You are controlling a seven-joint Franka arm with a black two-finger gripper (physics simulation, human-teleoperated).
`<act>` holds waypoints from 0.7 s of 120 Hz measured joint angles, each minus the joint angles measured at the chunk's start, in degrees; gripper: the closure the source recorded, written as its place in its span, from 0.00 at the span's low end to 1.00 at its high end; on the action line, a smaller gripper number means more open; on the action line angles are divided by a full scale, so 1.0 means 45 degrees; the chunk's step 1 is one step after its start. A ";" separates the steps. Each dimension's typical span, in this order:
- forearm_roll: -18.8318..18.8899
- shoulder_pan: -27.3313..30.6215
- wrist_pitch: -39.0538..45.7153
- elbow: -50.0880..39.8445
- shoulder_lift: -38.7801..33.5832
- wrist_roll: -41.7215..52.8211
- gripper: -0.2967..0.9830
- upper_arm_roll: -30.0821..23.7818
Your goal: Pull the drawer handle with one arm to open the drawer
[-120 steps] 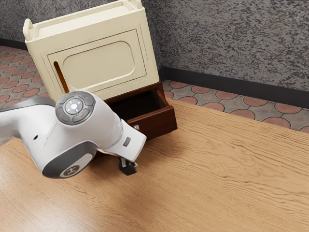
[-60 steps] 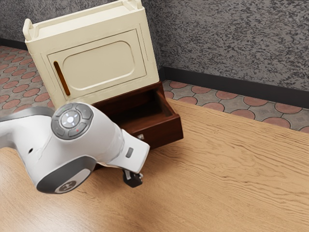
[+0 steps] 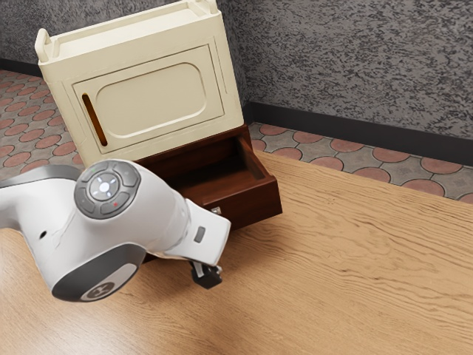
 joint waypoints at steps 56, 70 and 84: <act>0.0074 0.0035 -0.0533 0.0038 -0.0627 -0.0126 0.27 0.0180; 0.0063 0.0037 -0.0607 0.0076 -0.0732 -0.0091 0.26 0.0193; -0.0944 0.0012 -0.1764 0.1274 -0.1198 -0.0088 0.25 -0.0080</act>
